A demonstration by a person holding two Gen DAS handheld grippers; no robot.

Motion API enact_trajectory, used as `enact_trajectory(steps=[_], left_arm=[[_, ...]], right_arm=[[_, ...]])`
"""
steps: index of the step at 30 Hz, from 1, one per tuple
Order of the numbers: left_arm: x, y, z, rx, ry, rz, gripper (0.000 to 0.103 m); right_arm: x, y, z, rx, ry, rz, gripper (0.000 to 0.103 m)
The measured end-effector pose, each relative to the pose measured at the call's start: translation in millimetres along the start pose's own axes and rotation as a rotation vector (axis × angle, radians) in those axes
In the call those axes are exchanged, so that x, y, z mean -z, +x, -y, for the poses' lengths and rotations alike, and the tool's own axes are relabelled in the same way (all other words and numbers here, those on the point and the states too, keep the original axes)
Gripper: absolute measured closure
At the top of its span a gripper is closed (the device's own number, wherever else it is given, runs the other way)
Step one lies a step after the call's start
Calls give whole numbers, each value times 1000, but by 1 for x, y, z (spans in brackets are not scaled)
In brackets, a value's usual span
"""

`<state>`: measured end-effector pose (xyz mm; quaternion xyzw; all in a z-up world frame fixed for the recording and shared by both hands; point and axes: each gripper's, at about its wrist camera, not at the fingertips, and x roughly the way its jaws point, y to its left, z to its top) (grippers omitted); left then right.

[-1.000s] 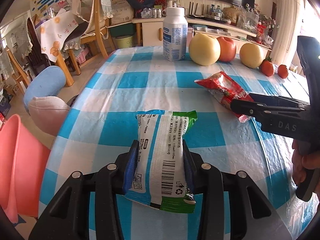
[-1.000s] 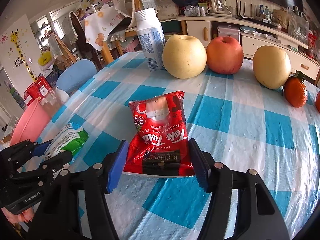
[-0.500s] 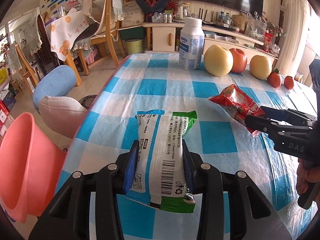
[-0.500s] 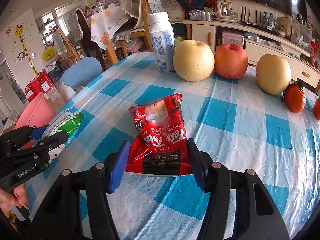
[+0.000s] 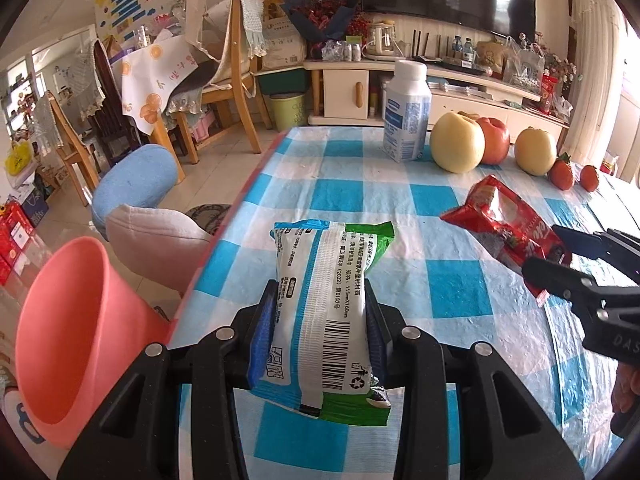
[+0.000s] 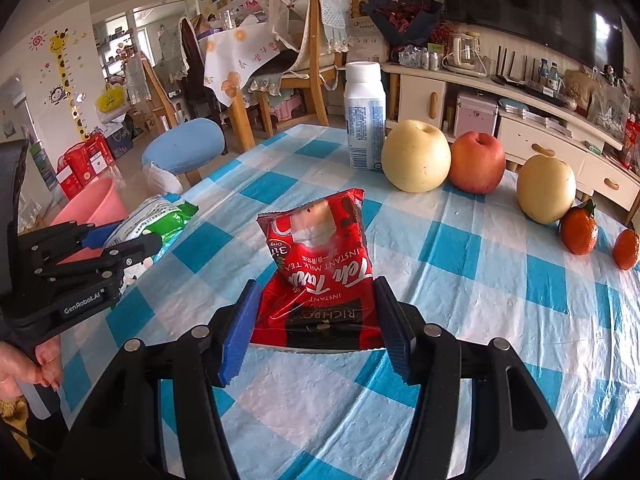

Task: Collect trash
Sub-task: 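Carry the snack bag and red packet with both tools over the bucket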

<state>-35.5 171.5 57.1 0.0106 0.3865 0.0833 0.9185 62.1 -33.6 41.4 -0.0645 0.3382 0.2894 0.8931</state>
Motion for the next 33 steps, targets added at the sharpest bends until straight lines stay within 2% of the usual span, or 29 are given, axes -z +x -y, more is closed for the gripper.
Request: enact_trajectory(steps=[19,33], left_arm=[[-10,-31,-47,-109,-61,88,62],[-13,-50,-97,-170,-165,126,62]], right_arm=[[8,-22,-55,-7,-63,21,45],[2,-36,-91,-6,-88,51,45]])
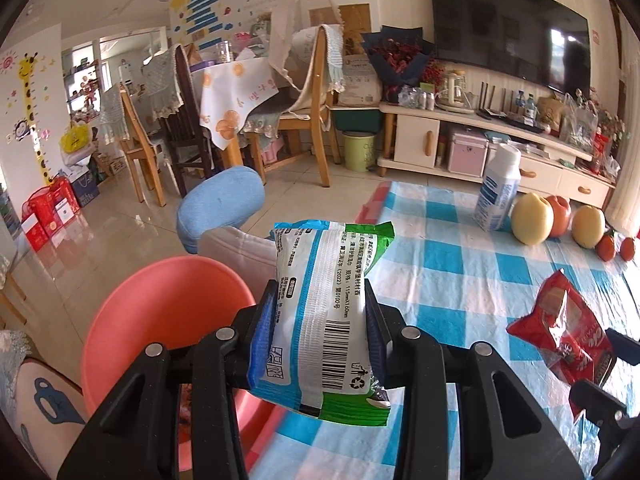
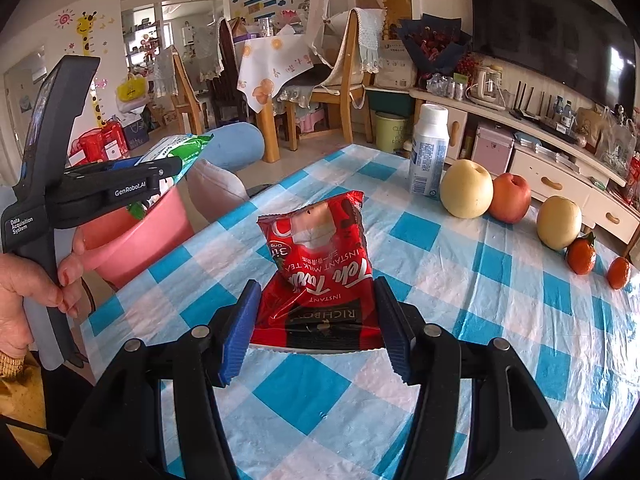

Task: Collect trash
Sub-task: 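Carry the snack bag and red packet with both tools over the bucket, then open both tools to drop the snack bag and packet into the bucket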

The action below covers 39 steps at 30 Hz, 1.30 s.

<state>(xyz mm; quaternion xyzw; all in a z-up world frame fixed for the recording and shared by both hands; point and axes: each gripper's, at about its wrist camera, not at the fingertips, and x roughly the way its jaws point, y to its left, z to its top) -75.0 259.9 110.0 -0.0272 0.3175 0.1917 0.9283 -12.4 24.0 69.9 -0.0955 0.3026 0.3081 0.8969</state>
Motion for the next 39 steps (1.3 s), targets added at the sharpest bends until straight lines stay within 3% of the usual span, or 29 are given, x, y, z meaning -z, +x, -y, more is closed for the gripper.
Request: enact_trajectory(steps=[18,39], left_arm=[[-4,-1,-81,-82,-182,-12,62],[10,9,-172,-157,-377,-53,62]], right_arm=[[-37,10,-81,-61,-124,19,45],[-79,68,-188,-150,-332,-12,45]])
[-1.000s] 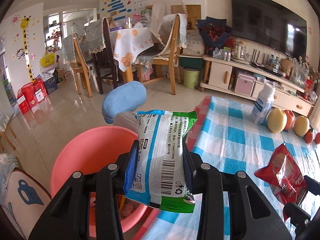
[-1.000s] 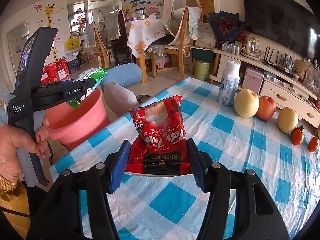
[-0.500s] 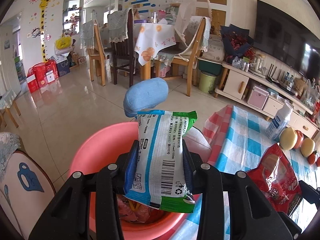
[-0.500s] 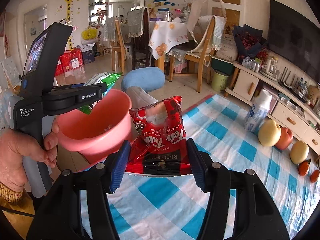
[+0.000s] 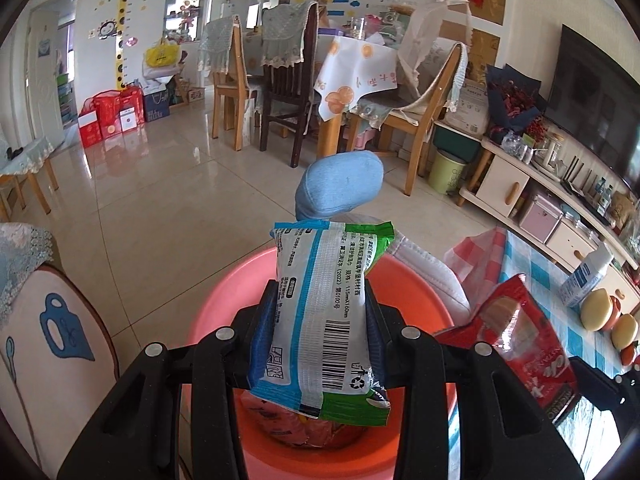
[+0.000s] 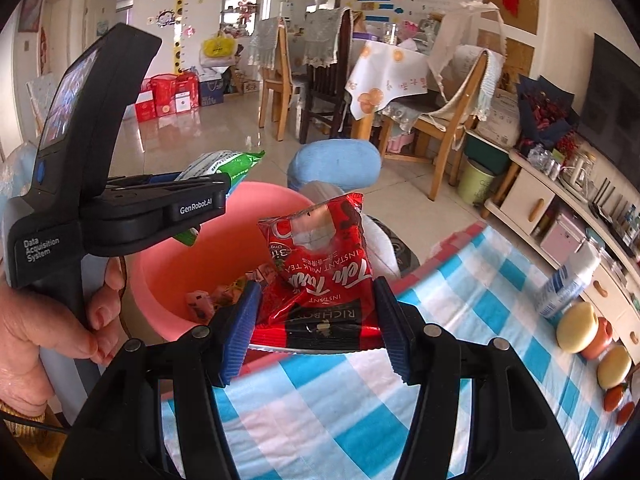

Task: Collect trash
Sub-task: 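Open both tools to drop the snack bag and packet into the bucket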

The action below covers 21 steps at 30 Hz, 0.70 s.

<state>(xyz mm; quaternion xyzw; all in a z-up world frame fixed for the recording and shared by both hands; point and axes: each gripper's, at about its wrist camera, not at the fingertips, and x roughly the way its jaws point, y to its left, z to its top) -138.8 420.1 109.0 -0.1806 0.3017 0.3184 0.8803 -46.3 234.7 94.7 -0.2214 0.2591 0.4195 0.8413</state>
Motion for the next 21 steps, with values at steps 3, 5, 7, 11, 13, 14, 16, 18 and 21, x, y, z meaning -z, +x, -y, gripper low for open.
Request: enact_trajectory(steps=[3,5,7,11,13,14,16,18,21], left_arm=[[-1,5,-7,-5,-18,-12,62],[0,7,-7,-12,-27,-17,61],[-1,9,-13,-23,-54,-16,58],[-4,5,-15,-47,-67,23,22],[-5,3,-11,-37,-61,30,21],[-5,3,-9,-29,-60,29,17],[-6,3,-5,-18,-54,32,13],[-4,0,1,-6,-34,38,13],[-2,-3,13,0,-2,47,9]], right_arm=[[-5,14,-8,-11,-15,-13,45],[-7,22,-12,-21,-20,-20,44],[-6,31,-13,-36,-26,-30,44],[-3,38,-8,-67,10,-29,39],[1,33,-3,-33,34,-12,23],[3,31,-3,-26,42,-9,23],[8,26,4,-9,66,-13,23],[15,18,10,34,92,-18,21],[27,9,22,80,125,-28,18]])
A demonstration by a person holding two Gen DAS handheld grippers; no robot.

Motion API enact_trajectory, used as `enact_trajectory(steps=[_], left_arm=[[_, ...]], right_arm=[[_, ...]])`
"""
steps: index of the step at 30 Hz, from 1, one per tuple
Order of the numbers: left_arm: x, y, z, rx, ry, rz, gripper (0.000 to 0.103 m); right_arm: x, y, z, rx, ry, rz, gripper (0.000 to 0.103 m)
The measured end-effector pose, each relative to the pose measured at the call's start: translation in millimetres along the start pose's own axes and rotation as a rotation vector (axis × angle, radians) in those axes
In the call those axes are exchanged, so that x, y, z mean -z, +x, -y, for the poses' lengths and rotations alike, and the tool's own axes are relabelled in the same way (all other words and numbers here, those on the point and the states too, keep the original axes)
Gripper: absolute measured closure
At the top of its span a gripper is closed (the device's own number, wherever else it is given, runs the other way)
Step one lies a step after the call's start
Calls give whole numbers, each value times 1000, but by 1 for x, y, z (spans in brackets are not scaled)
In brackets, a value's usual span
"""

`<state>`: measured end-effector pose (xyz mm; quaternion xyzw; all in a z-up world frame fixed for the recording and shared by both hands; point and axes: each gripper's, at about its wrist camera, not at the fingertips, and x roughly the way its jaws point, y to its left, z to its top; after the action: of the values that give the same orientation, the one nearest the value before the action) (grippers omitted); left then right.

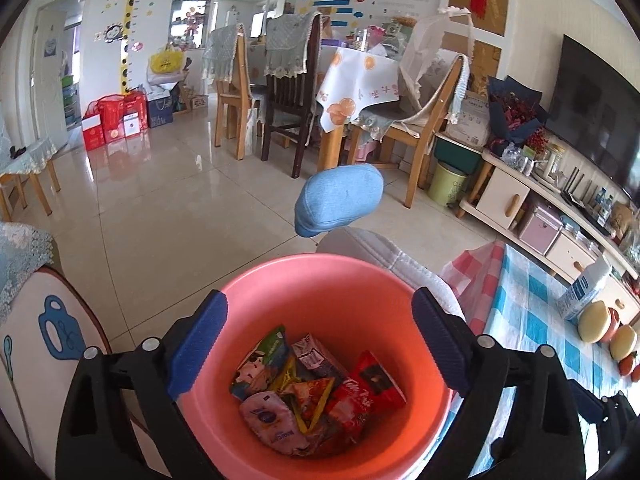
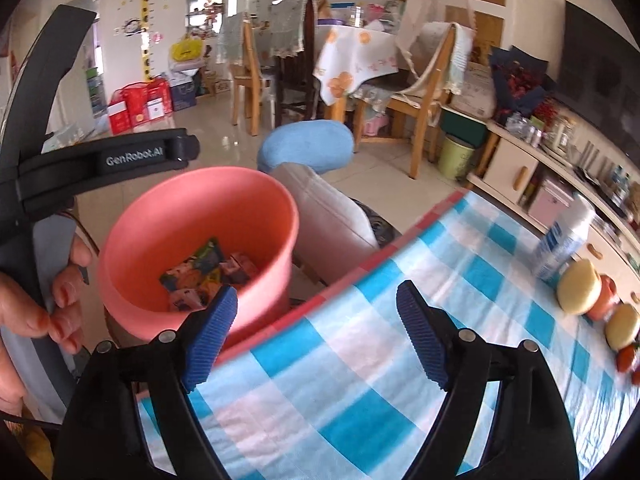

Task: Collect trash

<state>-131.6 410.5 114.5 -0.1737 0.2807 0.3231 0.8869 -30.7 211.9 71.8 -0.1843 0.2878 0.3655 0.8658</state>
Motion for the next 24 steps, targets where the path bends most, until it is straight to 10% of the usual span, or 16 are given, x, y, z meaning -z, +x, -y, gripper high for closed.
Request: enact_trajectory(steps=[24], left_arm=[[33,-39,106,89,295,105,7]], right_arm=[[80,-78,94,171,168,22,14]])
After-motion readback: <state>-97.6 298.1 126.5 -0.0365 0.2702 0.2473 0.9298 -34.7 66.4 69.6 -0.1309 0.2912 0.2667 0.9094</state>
